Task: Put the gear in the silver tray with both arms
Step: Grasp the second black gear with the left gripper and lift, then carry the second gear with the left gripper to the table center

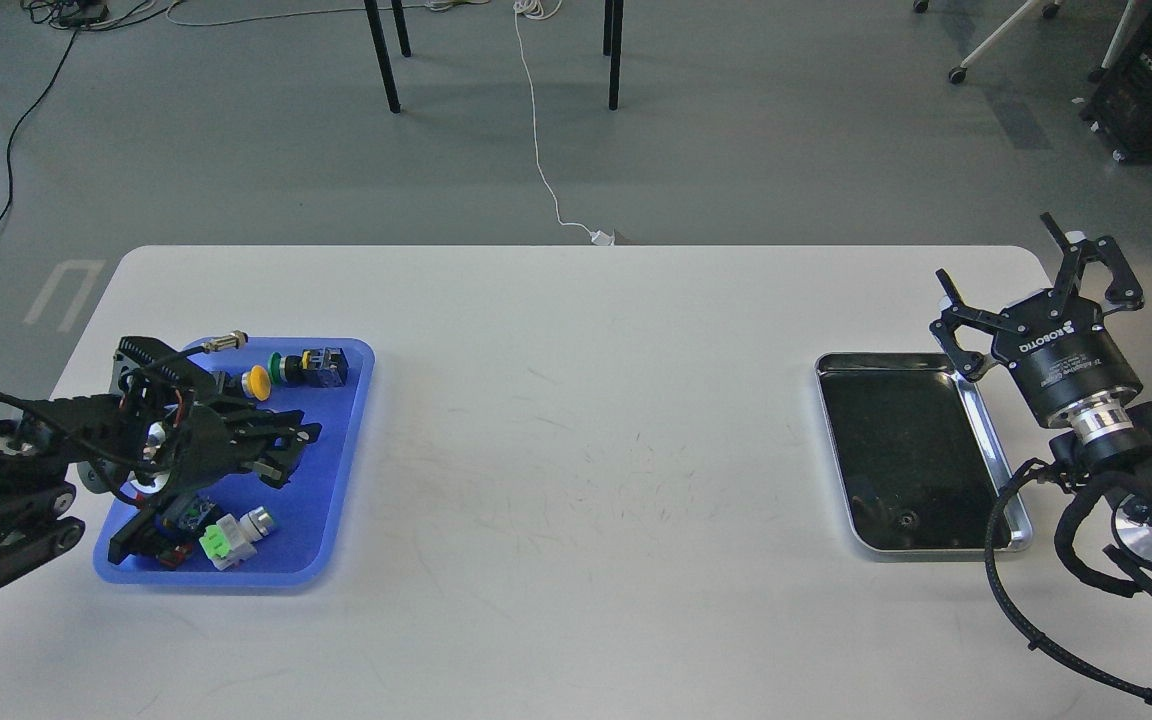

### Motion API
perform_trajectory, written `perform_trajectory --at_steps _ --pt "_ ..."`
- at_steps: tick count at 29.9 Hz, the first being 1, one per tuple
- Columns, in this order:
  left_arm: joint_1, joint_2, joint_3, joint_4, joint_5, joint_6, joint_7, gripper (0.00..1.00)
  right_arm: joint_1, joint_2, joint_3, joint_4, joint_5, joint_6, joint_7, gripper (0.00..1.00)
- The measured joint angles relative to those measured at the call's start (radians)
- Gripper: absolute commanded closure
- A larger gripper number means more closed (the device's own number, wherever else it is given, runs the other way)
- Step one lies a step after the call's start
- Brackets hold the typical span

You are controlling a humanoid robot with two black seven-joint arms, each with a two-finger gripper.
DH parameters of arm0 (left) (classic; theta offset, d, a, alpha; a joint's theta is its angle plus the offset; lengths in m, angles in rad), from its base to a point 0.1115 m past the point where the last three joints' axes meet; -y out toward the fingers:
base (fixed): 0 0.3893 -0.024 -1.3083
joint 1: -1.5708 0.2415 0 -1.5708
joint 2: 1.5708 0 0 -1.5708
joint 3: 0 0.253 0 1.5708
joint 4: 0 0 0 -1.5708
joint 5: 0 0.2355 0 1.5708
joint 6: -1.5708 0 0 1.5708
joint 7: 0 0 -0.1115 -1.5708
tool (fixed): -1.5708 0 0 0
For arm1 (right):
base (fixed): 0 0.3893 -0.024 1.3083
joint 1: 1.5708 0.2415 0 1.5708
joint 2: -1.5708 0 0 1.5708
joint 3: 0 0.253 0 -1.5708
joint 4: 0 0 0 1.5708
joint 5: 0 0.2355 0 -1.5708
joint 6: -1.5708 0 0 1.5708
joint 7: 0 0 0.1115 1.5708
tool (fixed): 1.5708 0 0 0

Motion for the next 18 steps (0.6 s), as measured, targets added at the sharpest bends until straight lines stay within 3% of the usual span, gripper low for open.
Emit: perform_trajectory --at_steps 6,9,12,18 --pt "-0.081 0.118 -0.014 -0.080 -0.035 0.000 -0.049 0.80 -0.013 -0.041 0.011 0.032 0.000 0.000 0.000 0.04" --pt "-0.146 0.120 -0.038 -0.122 -0.072 -0.006 -0.052 0.80 -0.030 -0.077 0.016 0.067 0.000 0.000 0.001 0.04" --pt "-0.214 0.048 -0.043 -0.135 -0.105 -0.010 -0.044 0.80 -0.041 -0.112 0.024 0.083 0.000 0.000 0.001 0.04" --pt "-0.279 -0.220 -0.034 -0.117 -0.108 -0.025 -0.025 0.81 -0.077 -0.196 0.032 0.086 0.000 0.000 0.003 0.04"
